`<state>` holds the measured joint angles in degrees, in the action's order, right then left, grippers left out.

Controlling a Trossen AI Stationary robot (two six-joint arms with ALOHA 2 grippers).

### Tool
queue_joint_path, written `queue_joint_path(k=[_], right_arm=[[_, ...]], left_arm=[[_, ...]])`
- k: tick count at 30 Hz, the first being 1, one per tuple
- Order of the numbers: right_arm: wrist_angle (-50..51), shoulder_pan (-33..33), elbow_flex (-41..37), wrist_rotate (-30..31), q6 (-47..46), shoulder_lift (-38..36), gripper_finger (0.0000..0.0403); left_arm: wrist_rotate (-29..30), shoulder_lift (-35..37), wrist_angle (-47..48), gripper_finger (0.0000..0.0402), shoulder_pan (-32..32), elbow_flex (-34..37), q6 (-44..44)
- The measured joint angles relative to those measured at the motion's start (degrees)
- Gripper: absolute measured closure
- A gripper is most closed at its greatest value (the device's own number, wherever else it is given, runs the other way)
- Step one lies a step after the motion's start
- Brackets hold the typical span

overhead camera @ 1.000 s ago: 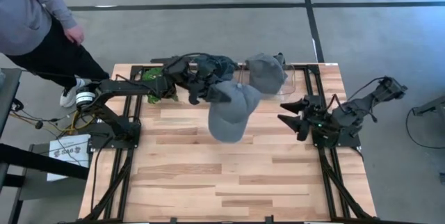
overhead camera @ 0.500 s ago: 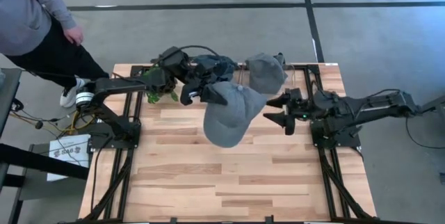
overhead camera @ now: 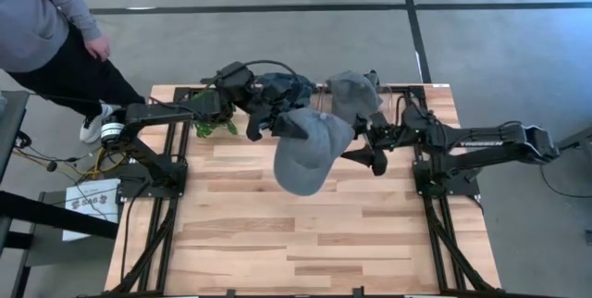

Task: Pick & Place hat
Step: Put the gray cap into the right transparent bin

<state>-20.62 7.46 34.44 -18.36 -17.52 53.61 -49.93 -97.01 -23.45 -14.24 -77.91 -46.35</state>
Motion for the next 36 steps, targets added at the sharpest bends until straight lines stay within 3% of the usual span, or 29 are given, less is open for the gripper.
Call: queue_joint_path(k=[7, 15, 19, 26, 31, 36], right_arm=[[-3.0, 0.1, 1.6, -7.3, 0.0, 3.2, 0.0117], [-3.0, 0.2, 4.1, -7.4, 1.5, 3.5, 0.0124], [-0.4, 0.2, 4.2, -6.8, 1.1, 3.5, 0.0182], [2.3, 0.1, 4.2, -6.8, 2.1, 3.4, 0.038], [2.7, -0.3, 4.2, -4.8, 2.5, 3.3, 0.0379], [3.7, -0.3, 4.2, -4.6, 2.6, 3.3, 0.0394]], left_arm=[[3.2, 0.0, 2.5, 0.0393, 0.0, 0.0, 0.8], [9.8, 0.0, 12.5, 0.0393, 0.0, 0.0, 5.9], [13.3, 0.0, 13.0, 0.0391, 0.0, 0.1, 8.0], [15.6, 0.0, 14.1, 0.039, 0.0, 0.1, 11.7], [16.4, -0.1, 14.0, 0.0372, -0.1, 0.1, 13.9], [16.2, -0.1, 13.7, 0.0329, 0.1, 0.1, 17.1]])
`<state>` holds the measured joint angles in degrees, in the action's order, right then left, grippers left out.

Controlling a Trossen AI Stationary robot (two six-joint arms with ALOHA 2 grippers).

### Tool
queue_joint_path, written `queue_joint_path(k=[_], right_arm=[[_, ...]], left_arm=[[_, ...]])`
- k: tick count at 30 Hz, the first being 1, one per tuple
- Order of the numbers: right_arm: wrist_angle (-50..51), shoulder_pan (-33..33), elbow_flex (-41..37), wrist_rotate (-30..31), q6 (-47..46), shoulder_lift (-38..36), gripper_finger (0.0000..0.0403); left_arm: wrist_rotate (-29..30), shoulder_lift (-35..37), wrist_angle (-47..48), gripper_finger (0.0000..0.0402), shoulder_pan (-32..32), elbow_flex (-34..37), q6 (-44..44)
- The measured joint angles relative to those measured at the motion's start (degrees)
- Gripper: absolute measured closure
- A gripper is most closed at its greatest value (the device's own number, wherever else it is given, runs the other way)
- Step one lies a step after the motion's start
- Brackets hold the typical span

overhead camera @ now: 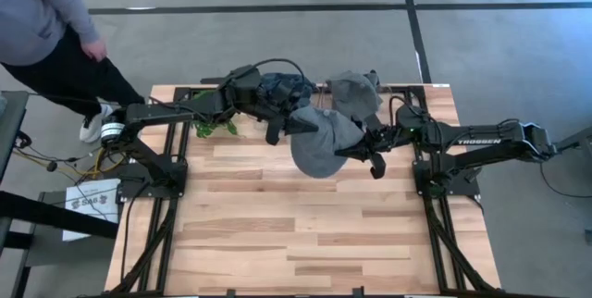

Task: Pick & Place hat
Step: Put the gray cap into the right transparent bin

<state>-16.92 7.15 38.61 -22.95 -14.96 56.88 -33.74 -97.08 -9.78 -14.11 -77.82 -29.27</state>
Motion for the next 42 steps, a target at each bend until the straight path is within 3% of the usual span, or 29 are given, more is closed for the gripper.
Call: queue_joint_path(k=[10, 15, 22, 27, 34, 39, 42], right_arm=[[4.5, 1.5, 0.0, 1.0, 0.3, -1.2, 0.0396], [12.8, 4.7, 0.0, 2.3, 2.1, -6.7, 0.039], [26.1, 12.8, 0.0, 5.4, 4.3, -16.0, 0.0397], [29.8, 19.3, 0.0, 7.2, 5.9, -17.6, 0.0395], [31.7, 27.9, -0.1, 9.2, 9.9, -11.6, 0.0398], [30.3, 32.1, 0.0, 7.1, 16.7, -4.8, 0.0398], [25.9, 34.5, 0.0, 2.6, 20.6, -1.2, 0.0398]], left_arm=[[0.2, 0.0, 0.1, 0.0202, -1.5, 0.0, 1.8], [-3.6, 0.0, 1.6, 0.0172, -4.9, 0.0, -2.1], [-3.4, 0.6, 9.2, 0.0187, -10.0, 0.0, 2.0], [-3.1, 2.7, 10.7, 0.0204, -14.4, 0.0, 6.4], [-3.0, 7.7, 14.8, 0.0223, -19.6, 0.0, 14.2], [-2.8, 10.0, 18.1, 0.0231, -20.7, 0.0, 18.9], [-3.2, 9.9, 18.5, 0.0234, -20.7, 0.0, 20.1]])
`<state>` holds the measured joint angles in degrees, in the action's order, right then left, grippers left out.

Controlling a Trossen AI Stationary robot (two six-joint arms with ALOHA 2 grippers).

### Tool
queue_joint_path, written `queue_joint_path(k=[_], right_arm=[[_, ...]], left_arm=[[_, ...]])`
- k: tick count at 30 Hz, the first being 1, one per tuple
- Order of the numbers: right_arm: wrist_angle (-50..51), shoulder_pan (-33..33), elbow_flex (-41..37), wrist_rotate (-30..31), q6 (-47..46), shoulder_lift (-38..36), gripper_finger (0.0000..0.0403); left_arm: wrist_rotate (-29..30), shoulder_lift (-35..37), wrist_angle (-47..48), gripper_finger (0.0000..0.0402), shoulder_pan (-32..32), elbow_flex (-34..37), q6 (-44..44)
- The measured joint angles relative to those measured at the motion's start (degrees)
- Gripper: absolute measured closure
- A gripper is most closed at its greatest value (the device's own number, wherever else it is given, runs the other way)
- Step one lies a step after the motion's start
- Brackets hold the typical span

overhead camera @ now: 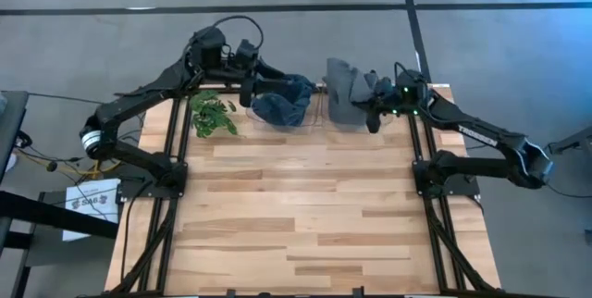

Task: Pick & Place hat
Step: Put the gray cap into the right transparent bin

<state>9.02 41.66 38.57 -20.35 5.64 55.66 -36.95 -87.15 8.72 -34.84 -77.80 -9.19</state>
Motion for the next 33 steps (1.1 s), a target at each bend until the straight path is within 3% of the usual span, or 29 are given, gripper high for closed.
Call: queue_joint_path(k=[7, 11, 20, 28, 33], right_arm=[[-5.9, 4.6, 0.0, -9.6, 10.6, 4.9, 0.0398], [-5.6, 6.6, 0.0, -11.0, 18.3, 7.1, 0.0397], [-5.7, 10.3, -0.6, -18.5, 21.6, 16.3, 0.0397], [-4.4, 10.5, -0.8, -18.9, 20.6, 17.8, 0.0398], [-6.0, 11.8, -3.2, -18.8, 15.4, 17.7, 0.0398]], left_arm=[[0.0, 0.0, 2.3, 0.0239, -0.2, 0.4, 1.9], [-0.3, 0.0, 2.4, 0.0239, -0.2, 1.0, 1.6], [0.0, 0.0, 2.4, 0.0239, -0.2, 1.1, 1.0], [1.5, 0.0, 2.1, 0.0239, -0.2, 1.1, 0.0], [1.5, 0.0, 1.1, 0.0239, -0.2, 1.1, -0.4]])
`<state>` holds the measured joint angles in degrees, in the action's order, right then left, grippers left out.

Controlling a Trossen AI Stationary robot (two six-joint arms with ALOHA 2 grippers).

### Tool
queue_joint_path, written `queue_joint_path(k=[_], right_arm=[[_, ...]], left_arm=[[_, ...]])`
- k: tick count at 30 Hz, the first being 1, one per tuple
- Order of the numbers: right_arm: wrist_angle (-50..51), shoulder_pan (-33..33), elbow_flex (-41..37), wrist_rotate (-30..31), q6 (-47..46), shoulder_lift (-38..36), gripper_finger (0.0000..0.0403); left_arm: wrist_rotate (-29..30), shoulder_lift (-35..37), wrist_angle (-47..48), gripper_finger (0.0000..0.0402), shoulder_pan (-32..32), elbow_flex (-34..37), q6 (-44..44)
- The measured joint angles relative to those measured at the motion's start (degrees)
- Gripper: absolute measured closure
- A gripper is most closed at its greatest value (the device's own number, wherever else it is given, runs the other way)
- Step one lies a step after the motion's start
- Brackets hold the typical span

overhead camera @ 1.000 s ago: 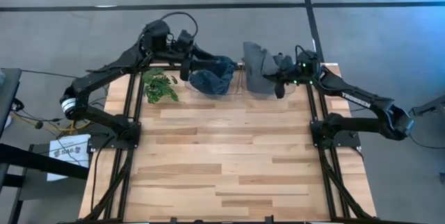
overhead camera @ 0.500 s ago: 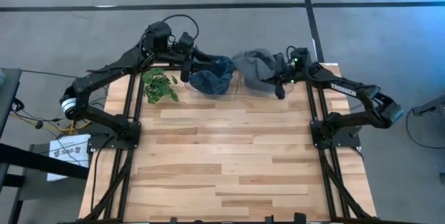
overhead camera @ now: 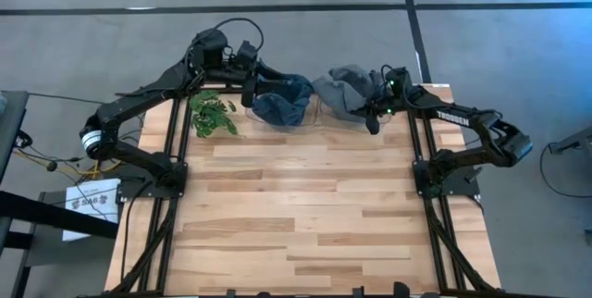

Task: Pick & Place hat
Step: Put the gray cap into the right transparent bin

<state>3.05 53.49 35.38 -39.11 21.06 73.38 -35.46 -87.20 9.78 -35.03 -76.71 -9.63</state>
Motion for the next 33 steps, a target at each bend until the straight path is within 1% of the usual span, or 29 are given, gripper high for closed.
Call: queue_joint_path(k=[2, 4, 7, 11, 15, 18, 22, 27, 30, 33], right_arm=[[-0.4, 0.4, -1.1, 0.2, -2.1, 0.0, 0.0397], [-0.6, 0.6, -1.7, 1.3, -4.2, 0.0, 0.0387], [-0.7, 1.1, -1.9, 3.0, -7.3, 0.0, 0.0361], [-2.6, 1.8, -2.0, 3.2, -12.4, 0.0, 0.0331], [-2.2, 2.3, -2.0, 3.1, -14.6, -1.0, 0.0299], [-1.6, 2.3, -2.0, 3.1, -15.8, -2.6, 0.0267], [-0.4, 2.2, -2.0, 3.2, -15.9, -5.2, 0.0214], [0.3, 2.3, -2.0, 5.0, -16.6, -8.9, 0.015], [0.6, 2.3, -2.0, 5.8, -16.7, -11.5, 0.0129], [2.4, 2.2, -2.0, 6.6, -16.7, -15.0, 0.0122]], left_arm=[[0.0, 0.0, -0.3, 0.0239, 0.0, 0.0, 0.0], [0.1, 0.0, -0.3, 0.0239, 0.0, 0.0, 0.0], [0.3, 0.0, -0.3, 0.0239, 0.0, 0.0, 0.0], [1.0, 0.0, -0.3, 0.0239, 0.0, 0.0, 0.0], [1.0, 0.0, -0.2, 0.0239, 0.1, 0.0, -0.9], [0.8, 0.0, 0.1, 0.0239, 0.2, 0.0, -1.1], [0.8, 0.0, 1.8, 0.0239, 0.7, 0.0, -0.3], [0.8, 0.0, 3.3, 0.0239, 1.4, 0.0, -0.4], [0.8, 0.0, 3.4, 0.0239, 1.7, 0.0, -1.3], [0.8, 0.0, 3.3, 0.0239, 1.7, 0.0, -2.7]])
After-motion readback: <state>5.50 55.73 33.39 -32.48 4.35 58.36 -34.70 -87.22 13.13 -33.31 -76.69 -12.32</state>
